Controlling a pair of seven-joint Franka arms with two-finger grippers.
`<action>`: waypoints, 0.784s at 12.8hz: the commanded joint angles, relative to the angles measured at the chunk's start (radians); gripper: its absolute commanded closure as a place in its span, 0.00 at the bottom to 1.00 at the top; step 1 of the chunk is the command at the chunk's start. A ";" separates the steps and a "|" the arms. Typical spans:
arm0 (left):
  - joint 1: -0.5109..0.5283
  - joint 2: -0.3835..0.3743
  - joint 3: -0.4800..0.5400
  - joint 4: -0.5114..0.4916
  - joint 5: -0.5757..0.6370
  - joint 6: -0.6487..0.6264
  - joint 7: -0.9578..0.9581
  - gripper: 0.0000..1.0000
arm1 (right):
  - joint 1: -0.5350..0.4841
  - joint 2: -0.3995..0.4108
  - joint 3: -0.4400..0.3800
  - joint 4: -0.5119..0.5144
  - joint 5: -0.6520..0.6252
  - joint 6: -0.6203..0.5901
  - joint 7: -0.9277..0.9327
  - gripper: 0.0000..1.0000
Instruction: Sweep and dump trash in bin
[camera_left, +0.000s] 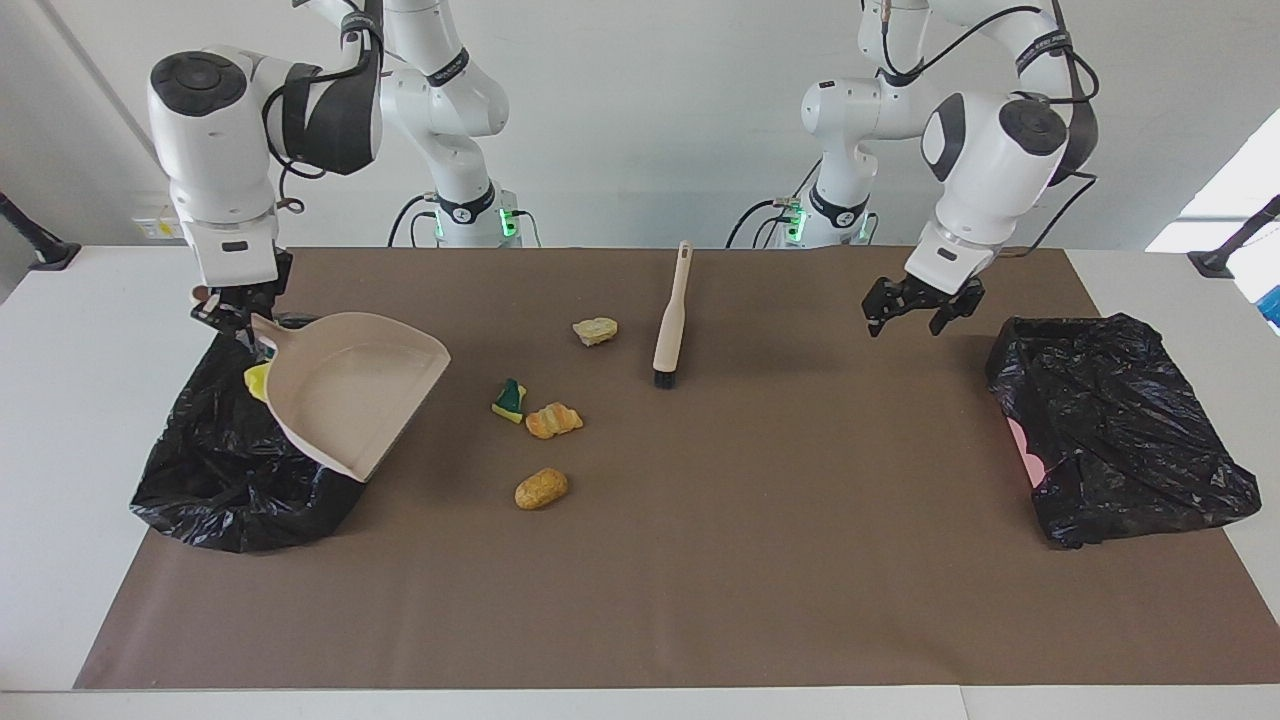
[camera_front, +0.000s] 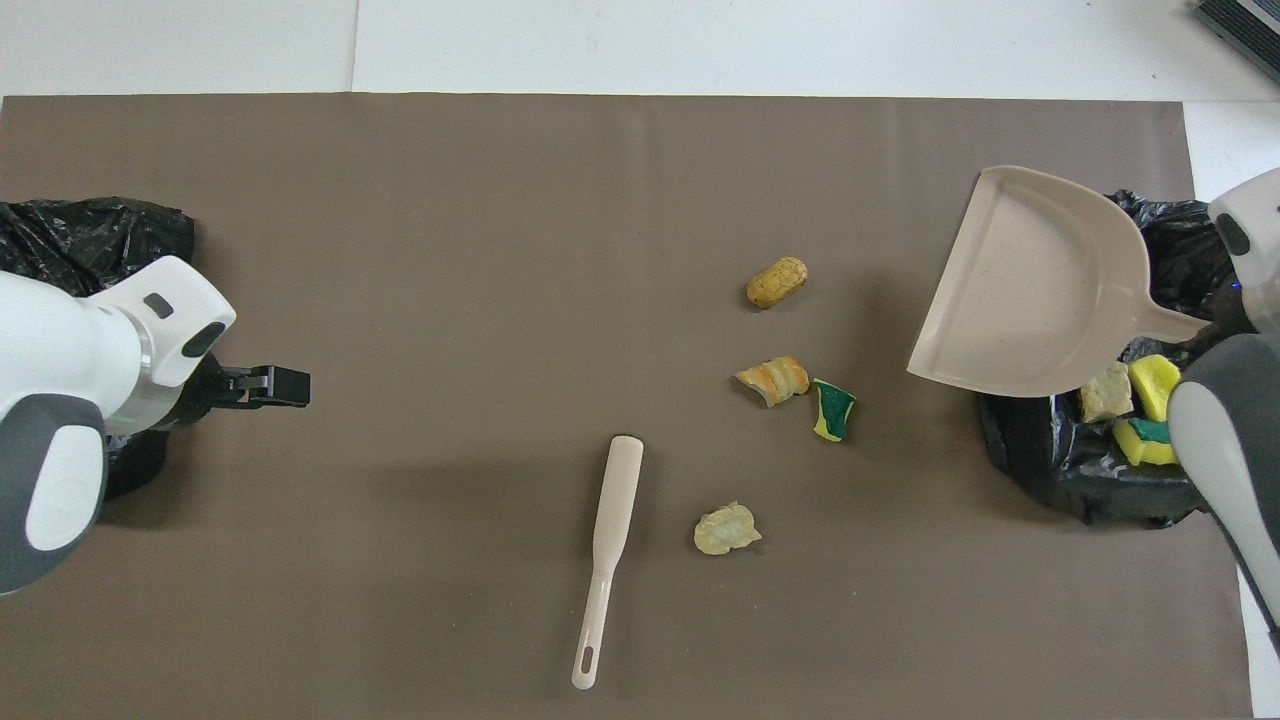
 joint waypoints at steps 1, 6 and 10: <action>0.043 0.083 -0.014 0.173 0.030 -0.089 0.022 0.00 | 0.069 0.024 0.000 -0.009 0.066 -0.008 0.188 1.00; 0.049 0.089 -0.011 0.334 0.063 -0.169 0.053 0.00 | 0.204 0.101 0.000 -0.002 0.164 0.027 0.548 1.00; 0.049 0.086 -0.001 0.419 0.022 -0.219 0.051 0.00 | 0.344 0.159 0.000 0.020 0.234 0.072 0.889 1.00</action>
